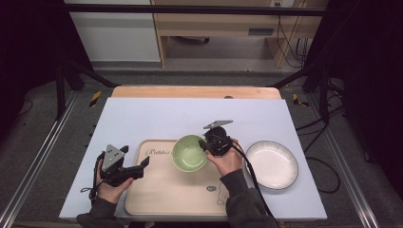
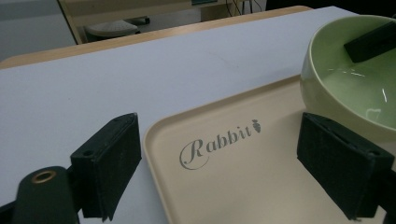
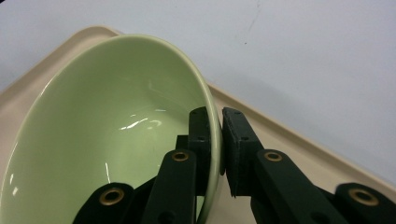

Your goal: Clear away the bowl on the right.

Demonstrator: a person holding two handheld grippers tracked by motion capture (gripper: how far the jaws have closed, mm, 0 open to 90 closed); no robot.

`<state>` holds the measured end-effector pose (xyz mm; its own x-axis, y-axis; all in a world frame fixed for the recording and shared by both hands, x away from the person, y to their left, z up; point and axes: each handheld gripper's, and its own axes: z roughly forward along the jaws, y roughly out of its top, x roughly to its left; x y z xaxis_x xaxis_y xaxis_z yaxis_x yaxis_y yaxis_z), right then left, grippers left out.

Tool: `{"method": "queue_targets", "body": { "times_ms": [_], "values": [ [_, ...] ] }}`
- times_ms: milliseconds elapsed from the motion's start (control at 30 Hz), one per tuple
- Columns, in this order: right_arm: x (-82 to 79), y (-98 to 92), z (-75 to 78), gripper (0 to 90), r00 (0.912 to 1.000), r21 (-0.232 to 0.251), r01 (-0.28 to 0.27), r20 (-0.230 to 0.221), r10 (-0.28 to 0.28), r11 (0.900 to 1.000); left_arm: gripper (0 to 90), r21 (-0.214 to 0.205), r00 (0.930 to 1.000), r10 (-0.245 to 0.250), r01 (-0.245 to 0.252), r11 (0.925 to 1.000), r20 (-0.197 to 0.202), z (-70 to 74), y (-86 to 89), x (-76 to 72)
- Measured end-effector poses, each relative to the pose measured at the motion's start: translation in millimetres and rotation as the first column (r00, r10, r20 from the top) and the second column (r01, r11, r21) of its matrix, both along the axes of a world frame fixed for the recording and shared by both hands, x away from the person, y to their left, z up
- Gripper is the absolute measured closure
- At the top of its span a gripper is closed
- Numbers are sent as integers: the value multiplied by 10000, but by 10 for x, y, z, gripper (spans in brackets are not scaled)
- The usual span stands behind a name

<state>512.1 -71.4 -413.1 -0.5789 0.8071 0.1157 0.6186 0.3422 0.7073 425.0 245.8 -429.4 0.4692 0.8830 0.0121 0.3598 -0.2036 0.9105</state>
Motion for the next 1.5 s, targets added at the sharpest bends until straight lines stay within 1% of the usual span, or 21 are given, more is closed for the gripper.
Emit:
{"method": "queue_targets", "body": {
  "times_ms": [267,333,400,500,600,733,767,1100,1233,1267,1400,1500],
  "values": [
    [34,57,-78,827,9997,-12,26,-243,-26,10000,133,10,10000,-9,9,10000,3,0,0,0],
    [45,64,-98,826,9998,-52,-33,-197,32,10000,133,2,10000,-1,1,10000,-7,-1,0,0],
    [48,78,-112,826,9996,-64,-40,-271,39,10000,133,0,10000,4,-4,10000,-11,-2,2,1],
    [55,89,-127,826,9996,-36,-53,-292,52,10000,133,4,10000,0,0,10000,-11,-2,1,0],
    [55,100,-131,826,9991,12,-5,-433,6,10000,133,14,10000,-9,9,10000,-13,-2,-1,1],
    [62,107,-150,826,9991,7,-53,-428,53,10000,133,18,10000,-8,8,10000,-17,-4,-1,1],
    [61,112,-158,826,9988,-58,-20,-492,18,10000,133,15,10000,-6,6,10000,-21,-3,-1,1],
    [85,94,-186,828,9980,76,-3,-630,8,10000,133,51,10000,-34,35,10000,-48,-3,-5,-2],
    [99,91,-200,829,9986,26,-64,-527,65,10000,133,78,10000,-37,38,10000,-37,-3,-4,0],
    [97,93,-199,829,9982,45,-31,-603,34,10000,134,75,10000,-36,37,10000,-41,-3,-4,0],
    [113,85,-223,833,9979,-53,16,-641,-19,10000,134,76,10000,-35,35,10000,-42,-3,-5,0],
    [129,67,-247,834,9978,29,33,-659,-31,10000,134,84,10000,-31,31,10000,-49,-5,-4,2]
  ]
}}
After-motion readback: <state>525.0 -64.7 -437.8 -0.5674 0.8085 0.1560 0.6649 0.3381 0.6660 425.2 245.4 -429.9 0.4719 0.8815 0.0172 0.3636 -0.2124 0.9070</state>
